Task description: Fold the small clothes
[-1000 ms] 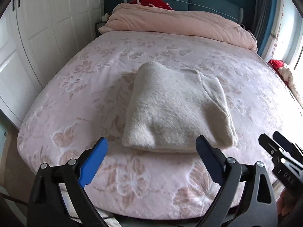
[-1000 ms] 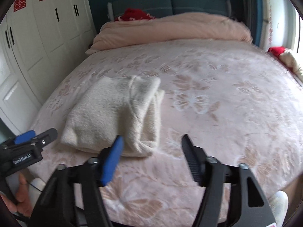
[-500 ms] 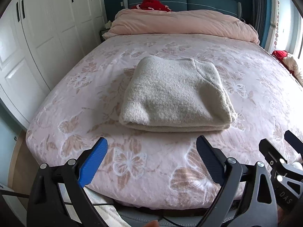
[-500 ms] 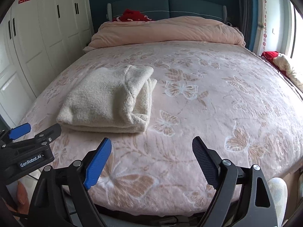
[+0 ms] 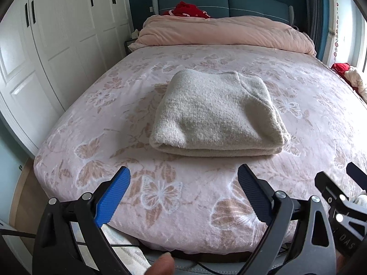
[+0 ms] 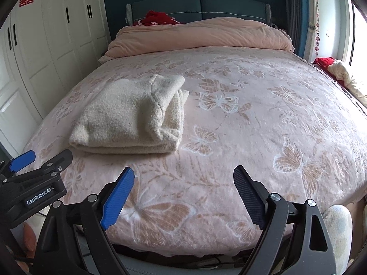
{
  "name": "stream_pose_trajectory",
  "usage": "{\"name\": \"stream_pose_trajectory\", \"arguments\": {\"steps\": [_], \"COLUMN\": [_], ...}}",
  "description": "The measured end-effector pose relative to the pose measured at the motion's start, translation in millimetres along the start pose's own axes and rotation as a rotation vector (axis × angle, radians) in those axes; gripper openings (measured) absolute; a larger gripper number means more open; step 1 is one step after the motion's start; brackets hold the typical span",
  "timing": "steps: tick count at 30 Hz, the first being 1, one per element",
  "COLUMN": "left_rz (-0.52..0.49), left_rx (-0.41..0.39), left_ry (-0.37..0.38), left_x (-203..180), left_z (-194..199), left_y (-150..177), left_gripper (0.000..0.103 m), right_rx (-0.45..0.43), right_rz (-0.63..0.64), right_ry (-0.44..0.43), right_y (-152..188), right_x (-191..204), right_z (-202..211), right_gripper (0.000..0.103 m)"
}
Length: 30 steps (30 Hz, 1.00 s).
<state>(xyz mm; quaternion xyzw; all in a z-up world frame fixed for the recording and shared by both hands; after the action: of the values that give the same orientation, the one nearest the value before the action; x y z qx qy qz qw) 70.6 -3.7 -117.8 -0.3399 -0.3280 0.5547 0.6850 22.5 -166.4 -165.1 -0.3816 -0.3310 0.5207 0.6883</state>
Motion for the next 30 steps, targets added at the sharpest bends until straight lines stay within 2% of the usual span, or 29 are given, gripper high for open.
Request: {"name": "stream_pose_trajectory", "arguments": {"steps": [9,14,30], "left_rz": [-0.015,-0.008,-0.008], "left_rx": [-0.001,-0.008,-0.008], "left_ry": [-0.04,-0.051,-0.057], "left_x": [6,12,13], "left_z": [-10,-12,-11], "left_y": [33,38,46], "left_gripper": [0.092,0.092,0.092], "right_rx": [-0.001,-0.01,0.038], "right_rz": [0.045,0.079,0.157], "right_ry": [0.048,0.076,0.064], "right_y": [22,30,64], "right_x": [6,7,25], "right_z": [-5,-8,-12], "right_gripper": [0.086,0.086,0.086]}}
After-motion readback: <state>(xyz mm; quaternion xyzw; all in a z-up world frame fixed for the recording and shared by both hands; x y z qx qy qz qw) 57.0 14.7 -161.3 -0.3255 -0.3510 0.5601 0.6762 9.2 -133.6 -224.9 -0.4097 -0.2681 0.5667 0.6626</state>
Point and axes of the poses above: each gripper's, at about its wrist camera, not at the fingertips, and z roughly against the way its jaws point, x to its left, y to its underside, the point moved 10 cm from there along -z, roughly the way its jaws point, and after that the axes turned 12 degrees about -x, right-handed, at the moved point
